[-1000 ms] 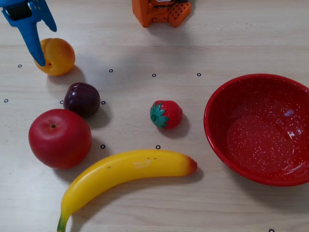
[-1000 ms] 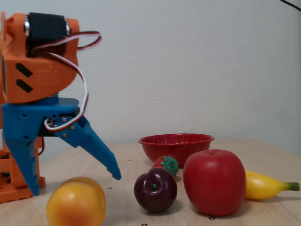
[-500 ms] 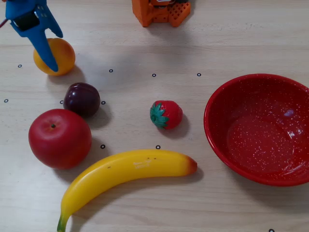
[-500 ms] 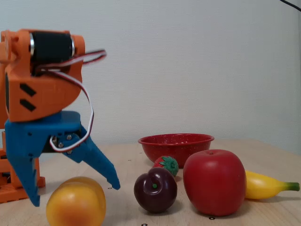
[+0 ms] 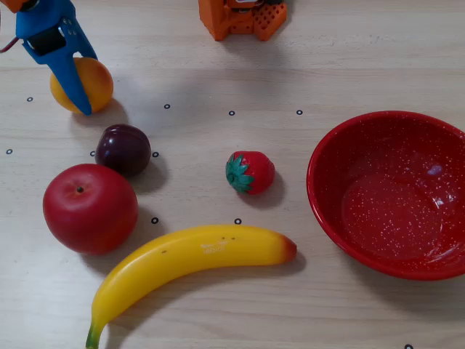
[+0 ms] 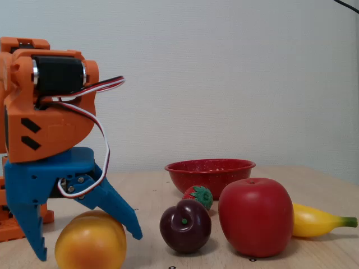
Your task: Put the peach in the red bowl.
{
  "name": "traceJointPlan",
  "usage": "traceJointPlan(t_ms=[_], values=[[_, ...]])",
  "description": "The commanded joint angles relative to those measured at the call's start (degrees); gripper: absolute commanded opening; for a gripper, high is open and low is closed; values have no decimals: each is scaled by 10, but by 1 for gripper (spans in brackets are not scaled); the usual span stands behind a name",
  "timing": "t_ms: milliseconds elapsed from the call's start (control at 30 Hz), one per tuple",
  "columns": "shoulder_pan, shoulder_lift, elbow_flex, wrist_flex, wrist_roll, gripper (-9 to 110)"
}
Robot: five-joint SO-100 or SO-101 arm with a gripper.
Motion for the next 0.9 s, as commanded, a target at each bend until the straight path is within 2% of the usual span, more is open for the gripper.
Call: traceJointPlan(t_ms=[0, 400, 867], values=[[-19, 23, -8, -13, -6, 52], [-11, 27, 10, -48, -18, 51], [-10, 31, 17, -57, 11, 39]])
